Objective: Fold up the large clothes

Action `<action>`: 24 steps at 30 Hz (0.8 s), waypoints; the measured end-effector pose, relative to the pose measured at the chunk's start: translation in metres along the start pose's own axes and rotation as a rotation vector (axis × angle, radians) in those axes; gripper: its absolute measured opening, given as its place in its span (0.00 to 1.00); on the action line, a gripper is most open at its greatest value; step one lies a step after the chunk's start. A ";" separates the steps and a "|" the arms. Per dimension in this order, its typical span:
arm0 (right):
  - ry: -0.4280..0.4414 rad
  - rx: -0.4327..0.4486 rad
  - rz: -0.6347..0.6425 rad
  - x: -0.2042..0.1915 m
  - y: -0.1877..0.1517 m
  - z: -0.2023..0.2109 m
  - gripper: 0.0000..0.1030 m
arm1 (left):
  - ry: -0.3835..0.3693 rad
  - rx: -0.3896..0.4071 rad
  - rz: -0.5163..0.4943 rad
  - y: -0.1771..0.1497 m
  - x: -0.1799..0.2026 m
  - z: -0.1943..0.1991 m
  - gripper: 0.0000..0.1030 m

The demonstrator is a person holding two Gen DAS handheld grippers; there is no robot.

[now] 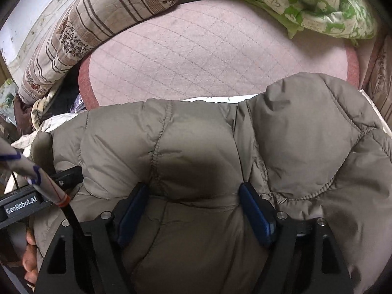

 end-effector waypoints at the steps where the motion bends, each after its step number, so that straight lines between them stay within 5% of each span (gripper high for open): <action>1: -0.006 -0.009 0.008 -0.002 0.000 0.001 0.79 | -0.003 -0.005 0.002 0.000 -0.001 0.010 0.82; 4: -0.009 -0.041 0.015 -0.001 0.004 0.021 0.76 | -0.011 0.043 0.018 0.000 -0.013 0.046 0.82; 7: 0.000 0.055 0.010 0.005 0.003 0.074 0.75 | 0.032 0.086 0.022 -0.004 -0.044 0.077 0.82; 12: -0.073 0.047 0.004 0.038 -0.039 0.109 0.75 | 0.155 0.082 0.076 -0.019 -0.108 0.065 0.82; 18: -0.153 0.006 -0.055 0.079 -0.082 0.073 0.74 | 0.068 0.026 0.205 -0.024 -0.134 0.054 0.84; 22: -0.208 -0.034 -0.014 0.072 -0.069 0.086 0.74 | 0.063 0.116 0.185 -0.022 -0.141 0.098 0.83; 24: -0.199 0.042 -0.011 0.066 -0.068 0.119 0.74 | 0.070 0.149 0.200 -0.029 -0.153 0.108 0.83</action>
Point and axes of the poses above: each gripper's, at about its wrist camera, not at the fingertips, and z roughly against the way its jaws point, x to its right, y to its top, the point moved 7 cm from there along -z, roughly the way its jaws point, and after that the axes turned 15 degrees about z, right-handed, at the moved point
